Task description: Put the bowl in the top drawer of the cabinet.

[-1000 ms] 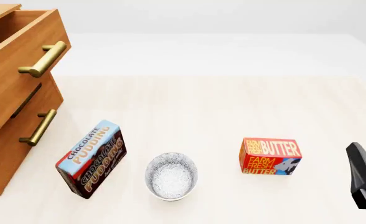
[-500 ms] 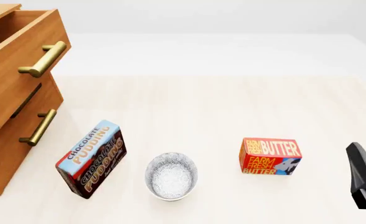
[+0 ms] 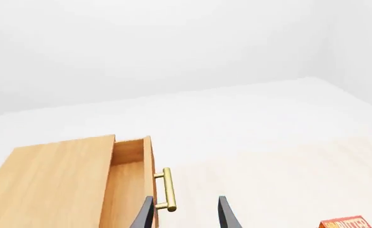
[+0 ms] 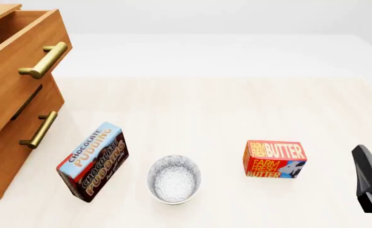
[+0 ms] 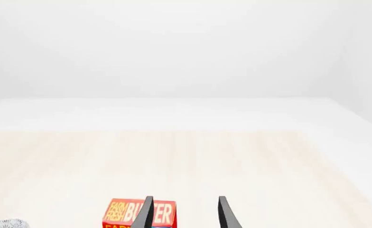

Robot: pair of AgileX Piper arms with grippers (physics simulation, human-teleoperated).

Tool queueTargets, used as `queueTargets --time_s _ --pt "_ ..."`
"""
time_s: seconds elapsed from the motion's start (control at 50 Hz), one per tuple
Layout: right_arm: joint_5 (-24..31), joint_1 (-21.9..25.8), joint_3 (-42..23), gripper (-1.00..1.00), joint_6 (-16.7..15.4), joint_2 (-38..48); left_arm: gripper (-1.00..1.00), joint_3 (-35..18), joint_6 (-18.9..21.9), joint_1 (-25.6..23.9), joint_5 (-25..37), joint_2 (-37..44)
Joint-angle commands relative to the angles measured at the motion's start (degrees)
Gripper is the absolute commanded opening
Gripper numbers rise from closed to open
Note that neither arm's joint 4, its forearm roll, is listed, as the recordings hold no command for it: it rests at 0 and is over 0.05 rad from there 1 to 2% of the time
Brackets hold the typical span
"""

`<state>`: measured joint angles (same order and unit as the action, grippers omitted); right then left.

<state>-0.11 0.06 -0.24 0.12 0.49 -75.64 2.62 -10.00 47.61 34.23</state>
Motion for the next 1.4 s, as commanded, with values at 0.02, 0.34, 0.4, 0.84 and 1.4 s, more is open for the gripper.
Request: queueTargets --time_s 0.02,0.34,0.4,0.84,1.4 --pt "0.00 0.00 0.00 1.00 0.02 0.01 1.00 -5.73 -2.95 4.73 2.95 3.51" --pt "0.00 0.00 0.00 1.00 0.01 -0.02 1.00 -8.21 -4.13 10.67 3.62 8.37" --pt "0.00 -0.01 0.00 1.00 0.01 -0.01 1.00 -7.95 -3.35 11.62 3.32 8.76" --pt "0.00 0.00 0.00 1.00 -0.03 -0.03 1.00 -5.35 -5.25 12.29 2.18 11.78" --pt "0.00 -0.01 0.00 1.00 0.02 0.00 1.00 -2.43 -4.16 15.61 -2.63 18.16"
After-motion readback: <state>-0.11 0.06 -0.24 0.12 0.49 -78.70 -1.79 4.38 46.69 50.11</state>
